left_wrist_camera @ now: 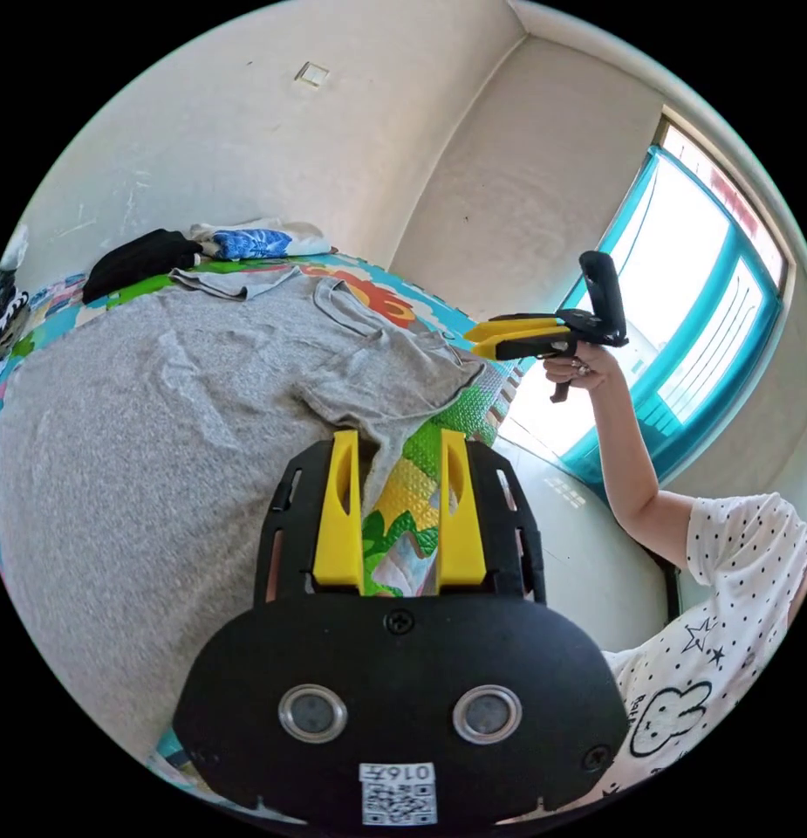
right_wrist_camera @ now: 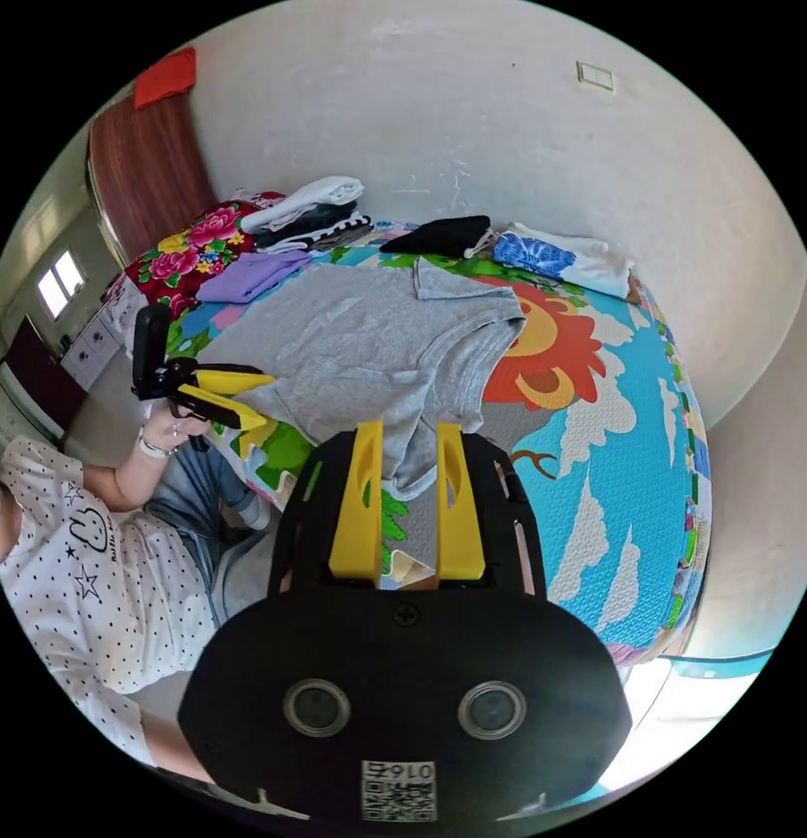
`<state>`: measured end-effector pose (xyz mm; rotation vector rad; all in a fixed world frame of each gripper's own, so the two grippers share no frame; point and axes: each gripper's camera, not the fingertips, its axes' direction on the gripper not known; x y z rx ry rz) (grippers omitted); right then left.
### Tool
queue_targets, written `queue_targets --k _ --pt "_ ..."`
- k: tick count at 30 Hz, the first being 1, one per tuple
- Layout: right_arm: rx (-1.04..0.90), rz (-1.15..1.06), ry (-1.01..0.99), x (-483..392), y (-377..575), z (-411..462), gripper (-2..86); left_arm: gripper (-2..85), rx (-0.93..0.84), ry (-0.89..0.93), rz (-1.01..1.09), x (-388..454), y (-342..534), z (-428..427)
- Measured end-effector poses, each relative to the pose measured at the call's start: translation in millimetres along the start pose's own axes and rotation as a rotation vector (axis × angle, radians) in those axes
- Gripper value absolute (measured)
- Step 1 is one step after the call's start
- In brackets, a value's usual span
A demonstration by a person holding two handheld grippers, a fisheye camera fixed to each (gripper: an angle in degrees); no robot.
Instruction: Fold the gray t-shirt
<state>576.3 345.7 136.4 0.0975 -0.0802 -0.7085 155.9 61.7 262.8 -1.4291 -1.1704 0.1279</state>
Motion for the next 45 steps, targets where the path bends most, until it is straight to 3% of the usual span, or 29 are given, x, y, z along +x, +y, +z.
queue_targets --k 10,17,30,40,45 --pt "0.066 -0.123 -0.005 -9 52 -6 9.3 9.7 -0.001 -0.008 -0.001 2 -13 10" --pt "0.11 -0.085 0.049 -10 61 -4 4.7 0.2 0.058 -0.03 0.027 12 -9 0" --pt "0.104 -0.139 -0.012 -10 101 -14 0.8 -0.6 0.039 -0.037 0.123 37 20 1" --pt "0.263 -0.034 -0.221 17 139 -12 1.0 -0.6 0.102 -0.006 0.156 41 40 -7" --pt "0.279 -0.023 -0.146 3 149 -23 1.4 -0.8 0.131 -0.018 0.11 44 39 -38"
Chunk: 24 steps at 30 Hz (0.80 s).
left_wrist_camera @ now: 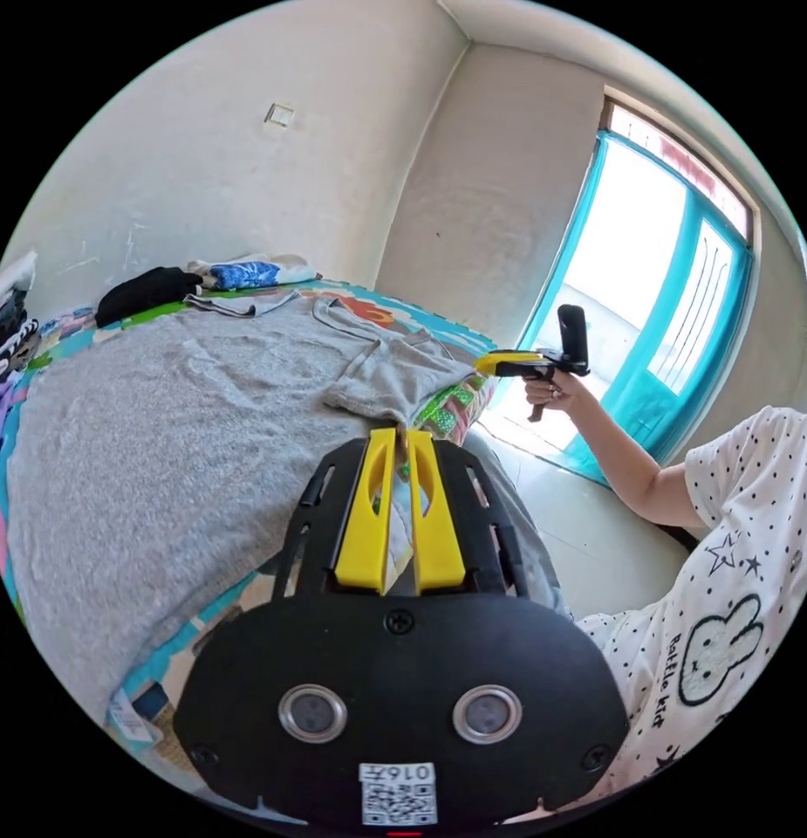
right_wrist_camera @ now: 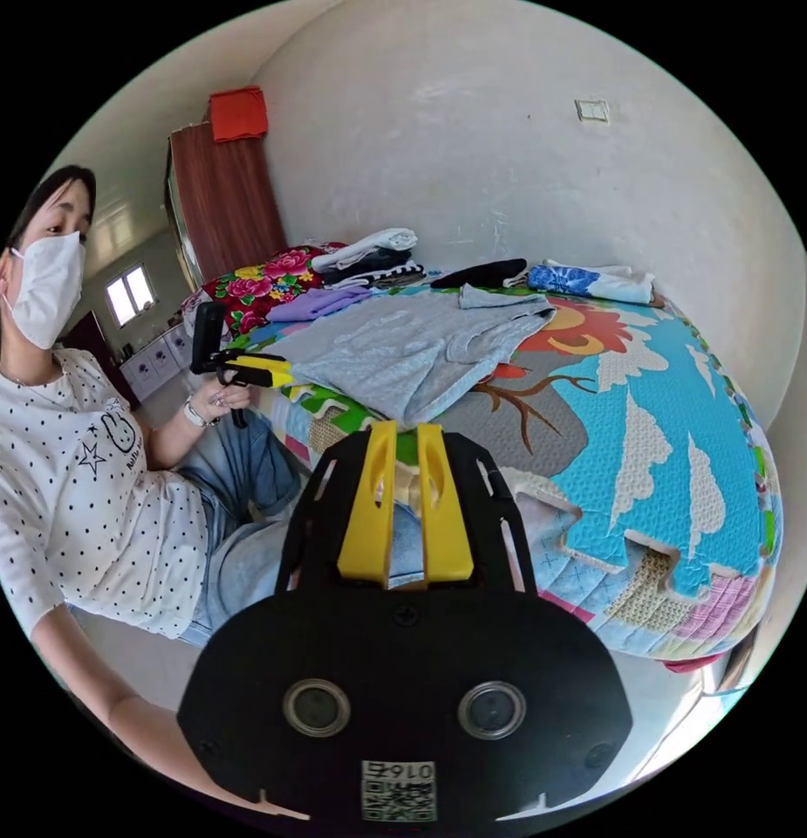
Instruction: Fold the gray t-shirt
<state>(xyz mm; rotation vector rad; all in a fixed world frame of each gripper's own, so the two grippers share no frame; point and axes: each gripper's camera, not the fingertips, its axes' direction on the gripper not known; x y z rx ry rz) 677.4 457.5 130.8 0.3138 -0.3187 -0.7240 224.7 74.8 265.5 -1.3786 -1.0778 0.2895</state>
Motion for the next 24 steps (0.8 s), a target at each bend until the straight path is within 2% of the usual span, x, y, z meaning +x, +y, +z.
queue_targets --k 4,6,11,17,24 --pt "0.094 -0.071 0.17 -41 -20 -10 0.5 -0.9 0.091 -0.008 0.043 13 -19 -14" --pt "0.107 -0.129 0.194 -63 -35 -2 0.0 -1.0 0.043 -0.038 0.06 23 -35 -2" --pt "-0.041 -0.258 0.277 -108 -59 57 -0.4 -1.0 -0.119 -0.143 0.073 41 -41 37" --pt "-0.126 -0.24 0.304 -112 -45 89 -0.4 -1.0 -0.109 -0.185 0.098 53 -30 38" --pt "-0.072 -0.16 0.303 -109 -40 82 -0.5 -1.0 -0.056 -0.176 0.084 60 -38 18"
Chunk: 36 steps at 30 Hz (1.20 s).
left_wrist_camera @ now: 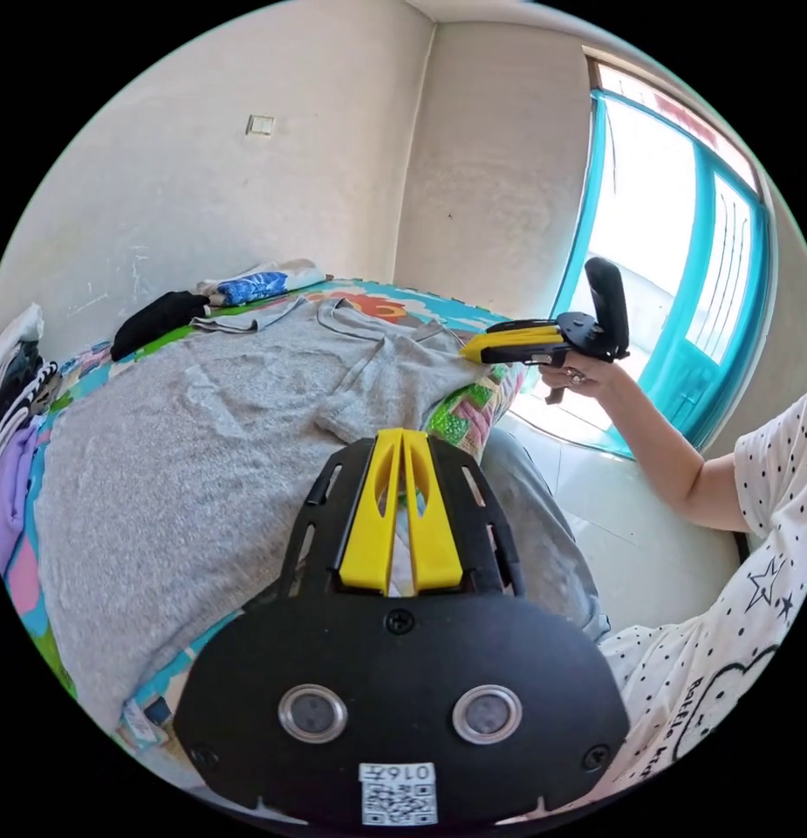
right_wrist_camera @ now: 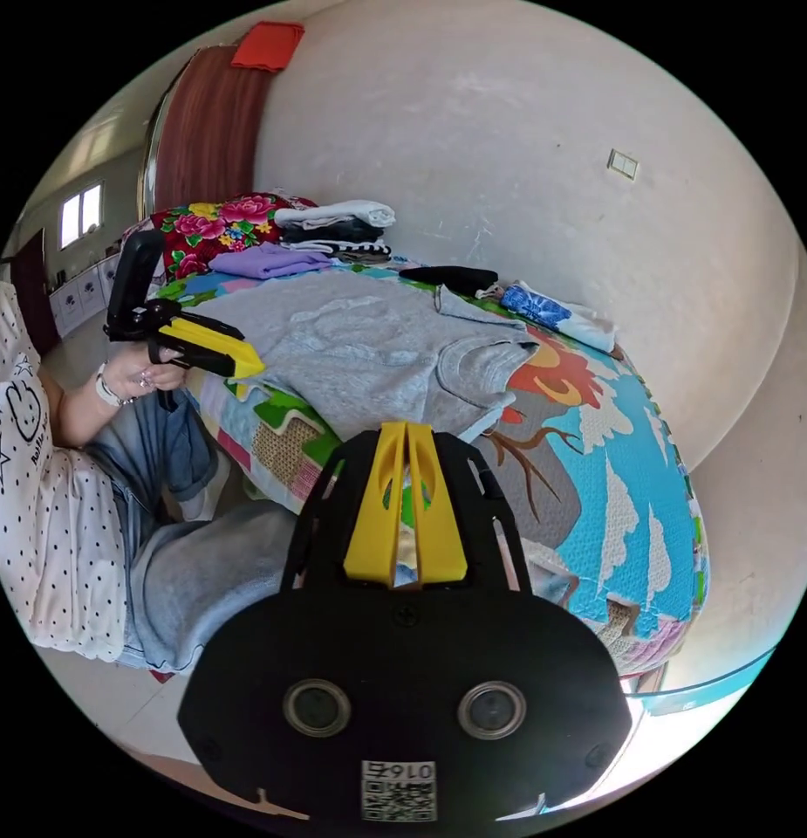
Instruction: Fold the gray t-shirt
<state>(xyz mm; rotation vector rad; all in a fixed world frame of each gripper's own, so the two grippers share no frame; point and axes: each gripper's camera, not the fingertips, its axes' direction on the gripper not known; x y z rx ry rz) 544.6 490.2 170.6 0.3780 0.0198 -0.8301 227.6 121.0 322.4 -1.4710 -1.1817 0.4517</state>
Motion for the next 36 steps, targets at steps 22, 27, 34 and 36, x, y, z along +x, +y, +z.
queue_targets --k 22,27,34,36 --pt "-0.171 -0.099 0.1 -44 -99 79 -0.5 -1.0 -0.025 -0.047 0.009 21 -23 8" --pt "0.016 -0.189 -0.066 -71 -88 38 -0.4 -1.0 0.006 -0.076 -0.003 15 -31 0" --pt "-0.095 -0.348 -0.045 -107 -75 57 -0.4 -1.0 -0.082 -0.091 -0.021 7 -33 18" --pt "-0.115 -0.318 -0.047 -100 -73 66 -0.4 -1.0 -0.056 -0.094 -0.007 5 -26 18"
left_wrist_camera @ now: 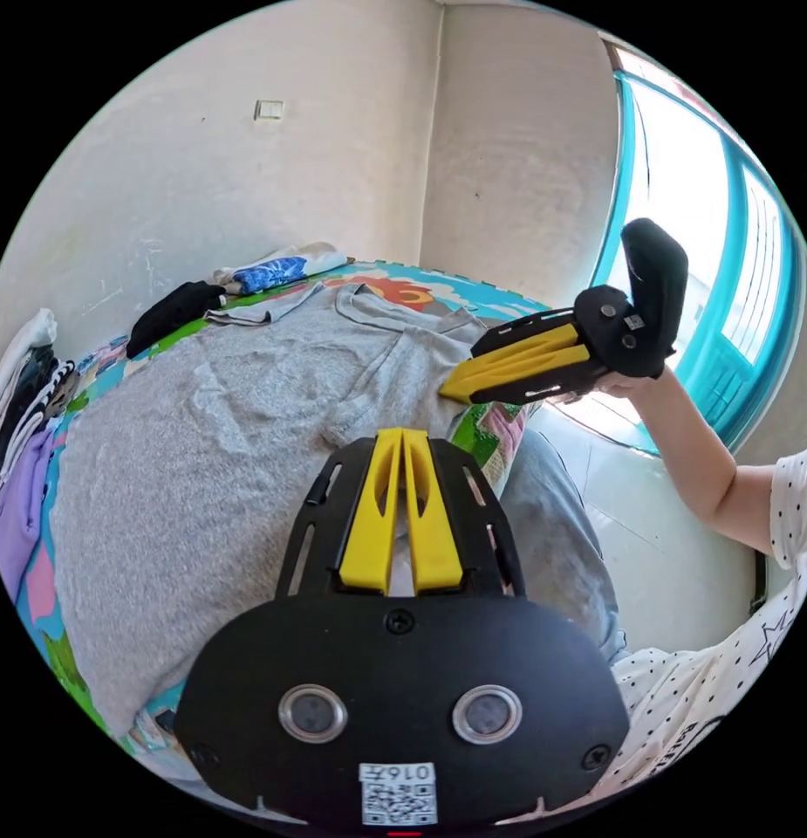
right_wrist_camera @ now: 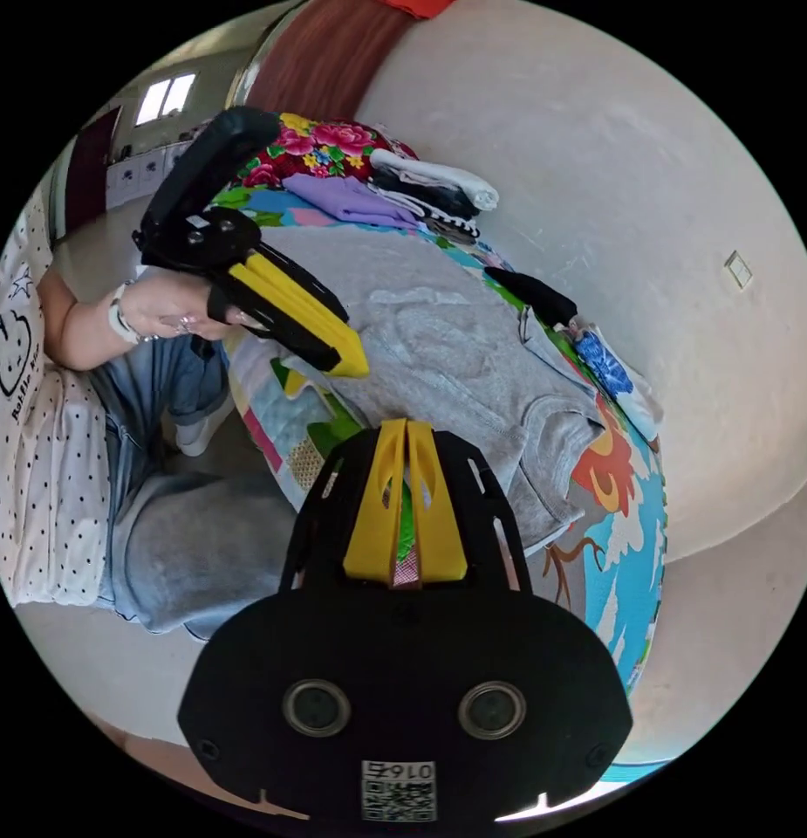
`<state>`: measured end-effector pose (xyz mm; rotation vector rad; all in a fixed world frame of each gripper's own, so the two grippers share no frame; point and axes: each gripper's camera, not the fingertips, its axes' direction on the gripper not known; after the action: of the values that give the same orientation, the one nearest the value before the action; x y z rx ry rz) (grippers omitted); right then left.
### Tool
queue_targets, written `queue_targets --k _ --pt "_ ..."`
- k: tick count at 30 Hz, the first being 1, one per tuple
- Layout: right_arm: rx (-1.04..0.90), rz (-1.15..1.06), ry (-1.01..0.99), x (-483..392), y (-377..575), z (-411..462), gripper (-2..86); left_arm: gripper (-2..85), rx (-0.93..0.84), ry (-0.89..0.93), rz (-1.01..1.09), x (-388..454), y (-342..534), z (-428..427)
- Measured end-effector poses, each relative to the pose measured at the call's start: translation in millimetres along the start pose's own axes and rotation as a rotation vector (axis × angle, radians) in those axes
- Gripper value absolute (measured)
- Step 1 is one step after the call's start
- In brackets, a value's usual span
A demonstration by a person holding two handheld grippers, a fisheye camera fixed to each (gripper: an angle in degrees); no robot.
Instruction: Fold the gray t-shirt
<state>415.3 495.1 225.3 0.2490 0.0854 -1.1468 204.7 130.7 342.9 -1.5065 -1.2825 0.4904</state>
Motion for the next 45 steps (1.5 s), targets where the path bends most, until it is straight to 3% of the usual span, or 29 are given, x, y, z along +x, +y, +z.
queue_targets --k 10,13,18,22,26,32,37,41,45 --pt "0.099 0.168 -0.144 51 33 -16 -0.5 -1.0 0.031 -0.006 -0.024 -10 -2 -10" --pt "0.19 0.205 -0.063 60 40 -36 -0.5 -1.0 0.047 -0.042 -0.029 -15 -10 -14" --pt "0.131 0.198 -0.107 68 55 -33 -0.4 -1.0 -0.083 -0.038 -0.055 -30 -17 9" --pt "0.071 0.225 -0.032 69 76 -23 -0.4 -1.0 -0.058 -0.038 -0.087 -40 -10 11" --pt "0.121 0.372 -0.015 91 99 -28 -0.3 -1.0 -0.028 -0.019 -0.12 -50 -2 11" --pt "0.272 0.406 0.036 104 89 -54 1.6 -0.8 0.054 0.036 -0.088 -44 13 -6" --pt "0.116 0.365 -0.021 130 42 -25 8.1 0.9 0.001 -0.036 -0.141 -49 17 5" --pt "-0.09 0.322 -0.034 147 13 20 8.3 6.1 -0.035 0.024 -0.201 -68 18 12" --pt "-0.094 0.362 -0.069 159 10 33 5.0 5.4 -0.006 0.043 -0.268 -82 25 14"
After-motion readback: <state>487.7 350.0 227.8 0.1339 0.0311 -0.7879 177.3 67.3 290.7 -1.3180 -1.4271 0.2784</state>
